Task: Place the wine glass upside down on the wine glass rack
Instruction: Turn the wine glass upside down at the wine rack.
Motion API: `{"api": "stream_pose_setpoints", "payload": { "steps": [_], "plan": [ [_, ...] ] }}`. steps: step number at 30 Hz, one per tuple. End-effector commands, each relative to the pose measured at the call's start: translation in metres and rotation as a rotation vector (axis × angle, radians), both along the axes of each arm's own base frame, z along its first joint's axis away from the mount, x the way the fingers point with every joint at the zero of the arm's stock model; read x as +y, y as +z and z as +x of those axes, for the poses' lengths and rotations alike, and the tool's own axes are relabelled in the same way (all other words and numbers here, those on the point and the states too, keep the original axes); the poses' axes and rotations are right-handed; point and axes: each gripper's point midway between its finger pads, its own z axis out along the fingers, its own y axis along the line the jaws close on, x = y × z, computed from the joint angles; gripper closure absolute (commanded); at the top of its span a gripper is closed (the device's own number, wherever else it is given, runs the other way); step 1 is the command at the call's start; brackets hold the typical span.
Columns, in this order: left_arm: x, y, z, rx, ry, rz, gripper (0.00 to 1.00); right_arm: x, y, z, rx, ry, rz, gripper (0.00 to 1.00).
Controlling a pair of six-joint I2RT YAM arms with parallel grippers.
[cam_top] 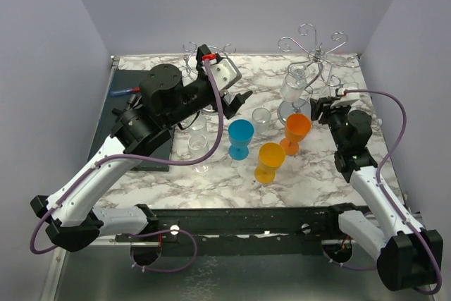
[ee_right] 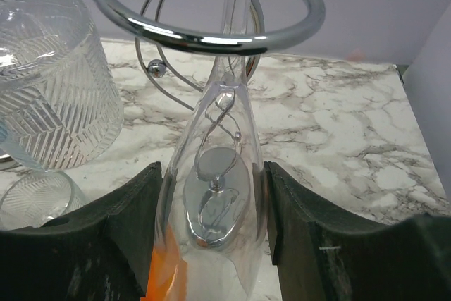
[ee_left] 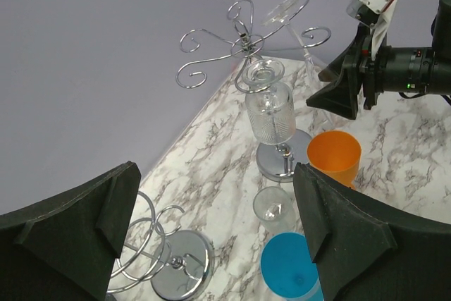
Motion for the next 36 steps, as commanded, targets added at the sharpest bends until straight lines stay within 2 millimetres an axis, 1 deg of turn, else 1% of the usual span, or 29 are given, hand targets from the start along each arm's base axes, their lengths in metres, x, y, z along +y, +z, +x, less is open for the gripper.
{"api": "stream_pose_setpoints", "payload": {
  "steps": [1,8,16,20,26,30,36],
  "plan": [
    [0.003,0.007,-0.006,-0.024,-0.016,-0.019,0.01,0.008,0.029,-0.002,-0.105,0.065,-0.047,1.00],
    [0.002,0.007,-0.005,-0.028,-0.016,-0.018,0.01,0.016,0.033,-0.014,-0.141,0.132,-0.120,1.00],
    [0.001,0.007,-0.004,-0.029,-0.017,-0.020,0.01,0.020,0.025,-0.021,-0.121,0.165,-0.147,1.00],
    [0.001,0.007,-0.004,-0.030,-0.017,-0.020,0.01,0.018,0.022,-0.025,-0.123,0.158,-0.145,1.00],
    [-0.001,0.007,-0.003,-0.031,-0.019,-0.016,0.01,0.013,0.025,-0.034,-0.153,0.132,-0.133,1.00],
    [-0.002,0.007,-0.002,-0.028,-0.019,-0.017,0.01,0.011,0.027,-0.038,-0.164,0.118,-0.122,1.00],
    [-0.001,0.008,0.000,-0.026,-0.008,-0.021,0.01,0.007,0.025,-0.041,-0.164,0.093,-0.107,1.00]
  ]
}}
